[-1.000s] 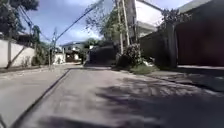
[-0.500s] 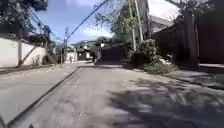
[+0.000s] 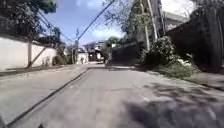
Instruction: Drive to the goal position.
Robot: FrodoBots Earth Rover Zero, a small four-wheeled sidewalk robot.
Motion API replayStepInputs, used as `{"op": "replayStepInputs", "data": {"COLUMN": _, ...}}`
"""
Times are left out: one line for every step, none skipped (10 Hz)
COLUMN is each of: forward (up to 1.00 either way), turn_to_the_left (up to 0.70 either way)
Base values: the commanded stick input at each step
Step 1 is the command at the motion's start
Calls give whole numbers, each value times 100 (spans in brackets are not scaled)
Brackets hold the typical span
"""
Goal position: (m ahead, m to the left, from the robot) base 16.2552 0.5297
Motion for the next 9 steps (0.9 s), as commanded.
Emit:
{"op": "replayStepInputs", "data": {"forward": 100, "turn_to_the_left": -23}}
{"op": "replayStepInputs", "data": {"forward": 100, "turn_to_the_left": -23}}
{"op": "replayStepInputs", "data": {"forward": 100, "turn_to_the_left": -23}}
{"op": "replayStepInputs", "data": {"forward": 100, "turn_to_the_left": -23}}
{"op": "replayStepInputs", "data": {"forward": 100, "turn_to_the_left": -23}}
{"op": "replayStepInputs", "data": {"forward": 100, "turn_to_the_left": 9}}
{"op": "replayStepInputs", "data": {"forward": 100, "turn_to_the_left": -5}}
{"op": "replayStepInputs", "data": {"forward": 100, "turn_to_the_left": -23}}
{"op": "replayStepInputs", "data": {"forward": 100, "turn_to_the_left": -23}}
